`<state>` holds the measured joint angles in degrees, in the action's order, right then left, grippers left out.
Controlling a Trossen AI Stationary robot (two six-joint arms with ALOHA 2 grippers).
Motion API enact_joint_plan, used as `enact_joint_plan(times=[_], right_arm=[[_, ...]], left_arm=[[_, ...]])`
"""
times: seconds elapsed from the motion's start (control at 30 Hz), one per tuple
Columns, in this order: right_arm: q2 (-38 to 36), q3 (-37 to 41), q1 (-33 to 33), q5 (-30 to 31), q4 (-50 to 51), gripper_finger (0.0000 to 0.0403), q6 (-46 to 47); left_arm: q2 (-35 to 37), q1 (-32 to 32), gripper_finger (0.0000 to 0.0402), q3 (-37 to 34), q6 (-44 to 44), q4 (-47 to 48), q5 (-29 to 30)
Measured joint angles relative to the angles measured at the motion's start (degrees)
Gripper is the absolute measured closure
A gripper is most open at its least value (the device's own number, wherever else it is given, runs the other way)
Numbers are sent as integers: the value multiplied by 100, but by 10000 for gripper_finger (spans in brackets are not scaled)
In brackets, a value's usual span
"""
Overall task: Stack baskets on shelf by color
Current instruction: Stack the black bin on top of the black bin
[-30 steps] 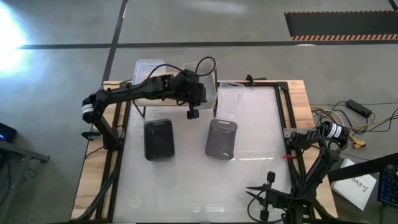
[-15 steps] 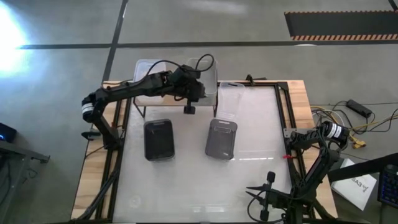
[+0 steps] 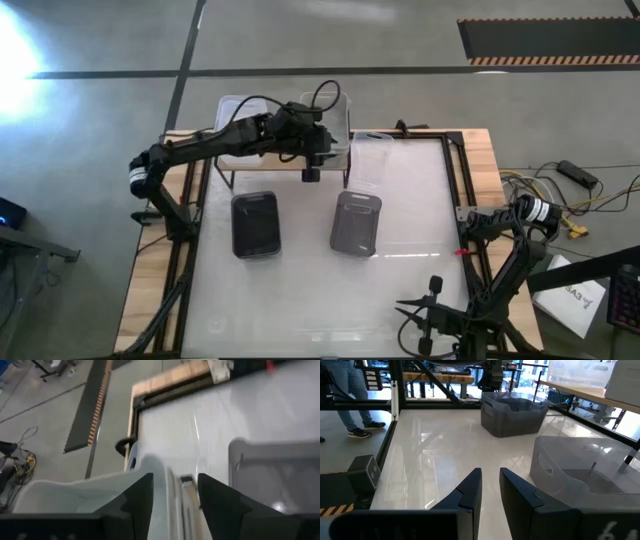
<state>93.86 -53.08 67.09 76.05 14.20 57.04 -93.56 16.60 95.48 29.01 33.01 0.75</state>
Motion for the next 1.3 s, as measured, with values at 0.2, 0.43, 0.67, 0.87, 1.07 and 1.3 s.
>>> enact_joint_plan(times=[0.2,0.43,0.67,0.87,1.07,1.3], right_arm=[[0,0,0,-2,10,342,-4],[0,17,0,0,47,342,-54],[0,24,0,0,41,342,-22],[0,26,-2,0,43,342,-64],[0,26,-2,2,47,342,-68],[0,31,-2,2,42,342,-2]], left_arm=[[386,-807,258,52,-196,205,616],[167,-2675,258,-312,-749,-116,1677],[-798,-3721,258,-1084,-2263,-1713,2155],[-1678,-3608,258,-993,-2476,-1930,2058],[-2184,-3215,238,-800,-3079,-1941,1362],[-2425,-3084,209,-767,-3304,-1592,1466]])
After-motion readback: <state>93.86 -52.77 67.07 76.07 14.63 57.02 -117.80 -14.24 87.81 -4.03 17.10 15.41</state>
